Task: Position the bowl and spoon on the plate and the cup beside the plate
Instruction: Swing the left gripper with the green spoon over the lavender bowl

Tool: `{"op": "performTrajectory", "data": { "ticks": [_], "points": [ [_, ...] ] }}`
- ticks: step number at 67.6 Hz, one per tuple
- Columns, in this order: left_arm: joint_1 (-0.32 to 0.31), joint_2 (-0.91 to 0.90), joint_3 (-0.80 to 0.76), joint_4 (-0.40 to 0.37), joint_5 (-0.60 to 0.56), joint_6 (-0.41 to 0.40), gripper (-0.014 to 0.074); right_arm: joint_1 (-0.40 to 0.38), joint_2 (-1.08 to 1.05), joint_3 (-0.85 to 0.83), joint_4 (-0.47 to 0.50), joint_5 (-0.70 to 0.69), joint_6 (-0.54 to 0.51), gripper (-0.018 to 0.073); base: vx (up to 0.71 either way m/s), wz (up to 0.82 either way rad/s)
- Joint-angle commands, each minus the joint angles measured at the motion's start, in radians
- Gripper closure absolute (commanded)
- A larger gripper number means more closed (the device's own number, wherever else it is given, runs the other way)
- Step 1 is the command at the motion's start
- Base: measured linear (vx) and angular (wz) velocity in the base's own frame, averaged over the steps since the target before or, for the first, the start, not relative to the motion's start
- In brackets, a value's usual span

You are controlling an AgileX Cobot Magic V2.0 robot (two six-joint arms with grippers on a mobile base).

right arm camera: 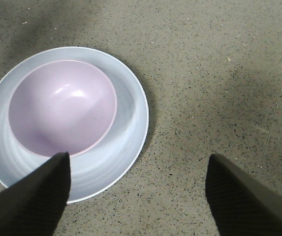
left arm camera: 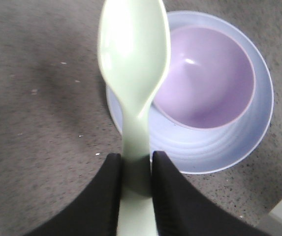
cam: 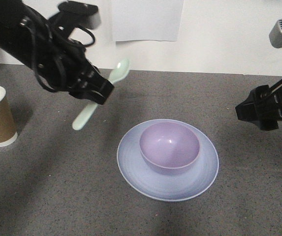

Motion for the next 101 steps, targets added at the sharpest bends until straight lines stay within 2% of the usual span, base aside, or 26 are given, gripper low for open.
{"op": "performTrajectory", "data": {
  "ticks": [1, 15, 26, 33, 50, 88, 101],
  "points": [
    [-0.049, 0.012, -0.032, -0.013, -0.012, 0.010, 0.0603, -0.004, -0.018, -0.027, -0.003, -0.050, 0.001, 0.0003, 0.00, 0.00],
    [-0.131, 0.103, -0.034, -0.010, -0.022, 0.038, 0.0603, -0.004, -0.018, -0.027, -0.003, -0.051, 0.002, 0.0003, 0.00, 0.00],
    [-0.173, 0.145, -0.040, -0.010, -0.078, 0.063, 0.0603, -0.004, -0.018, -0.027, -0.002, -0.051, 0.004, 0.0003, 0.00, 0.00],
    [-0.188, 0.173, -0.077, -0.010, -0.073, 0.063, 0.0603, -0.004, -0.018, -0.027, -0.002, -0.051, 0.004, 0.0003, 0.00, 0.00],
    [-0.200, 0.256, -0.184, -0.010, -0.011, 0.054, 0.0603, -0.004, -0.018, -0.027, 0.002, -0.051, 0.004, 0.0003, 0.00, 0.00],
    [-0.203, 0.313, -0.184, -0.010, -0.012, 0.043, 0.0589, -0.004, -0.018, -0.027, 0.002, -0.050, 0.004, 0.0003, 0.00, 0.00],
    [-0.203, 0.313, -0.184, -0.010, -0.012, 0.034, 0.0534, -0.004, -0.018, -0.027, 0.002, -0.050, 0.004, 0.0003, 0.00, 0.00]
  ]
}}
